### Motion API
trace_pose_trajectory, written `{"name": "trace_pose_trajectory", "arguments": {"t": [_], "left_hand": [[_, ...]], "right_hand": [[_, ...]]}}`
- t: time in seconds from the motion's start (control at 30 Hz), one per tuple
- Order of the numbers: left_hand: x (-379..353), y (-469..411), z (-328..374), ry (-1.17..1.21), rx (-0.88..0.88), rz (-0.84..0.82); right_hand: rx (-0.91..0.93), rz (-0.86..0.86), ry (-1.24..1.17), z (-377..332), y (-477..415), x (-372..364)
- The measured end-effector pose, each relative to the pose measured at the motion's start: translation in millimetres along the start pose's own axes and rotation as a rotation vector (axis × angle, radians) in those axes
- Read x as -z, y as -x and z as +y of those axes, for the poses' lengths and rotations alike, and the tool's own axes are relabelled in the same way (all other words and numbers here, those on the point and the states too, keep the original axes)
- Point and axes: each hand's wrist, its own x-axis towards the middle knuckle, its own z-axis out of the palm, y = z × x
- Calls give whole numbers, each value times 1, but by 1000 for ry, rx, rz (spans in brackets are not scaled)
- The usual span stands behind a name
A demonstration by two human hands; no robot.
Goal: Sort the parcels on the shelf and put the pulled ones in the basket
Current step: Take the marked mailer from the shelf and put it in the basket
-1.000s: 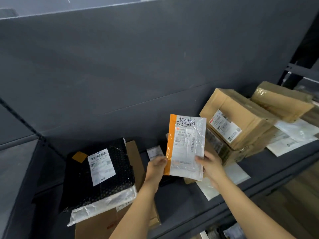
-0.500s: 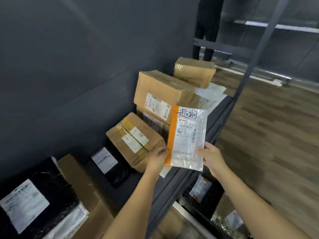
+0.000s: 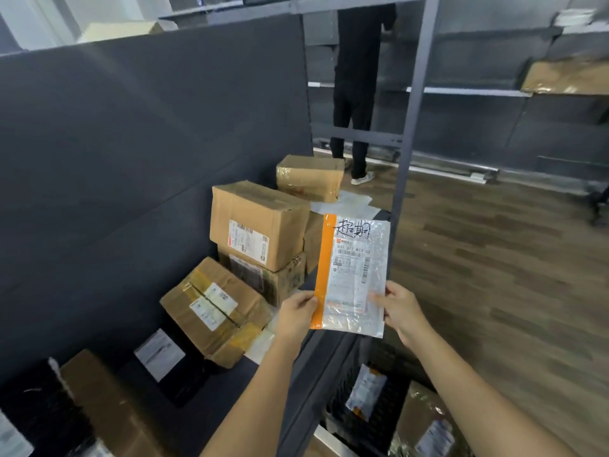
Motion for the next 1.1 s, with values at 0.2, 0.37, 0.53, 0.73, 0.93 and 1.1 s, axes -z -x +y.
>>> {"name": "trace_pose_trajectory", "arguments": {"t": [0.2, 0.37, 0.53, 0.73, 0.93, 1.1], "left_hand": [[-35, 12, 22, 70, -30, 23], [-56, 18, 20, 81, -36, 20], [-69, 18, 15, 43, -30, -22], [-90, -5, -11, -78, 5, -132], [-121, -28, -49, -140, 74, -238], [-140, -53, -103, -166, 260, -230]], "right_hand": [[187, -10, 43, -19, 11, 30], [221, -25, 44, -21, 11, 51], [142, 8, 17, -4, 6, 68], [20, 121, 13, 28, 4, 86], [-165, 268, 19, 80, -12, 106], [-371, 329, 37, 147, -36, 116]]}}
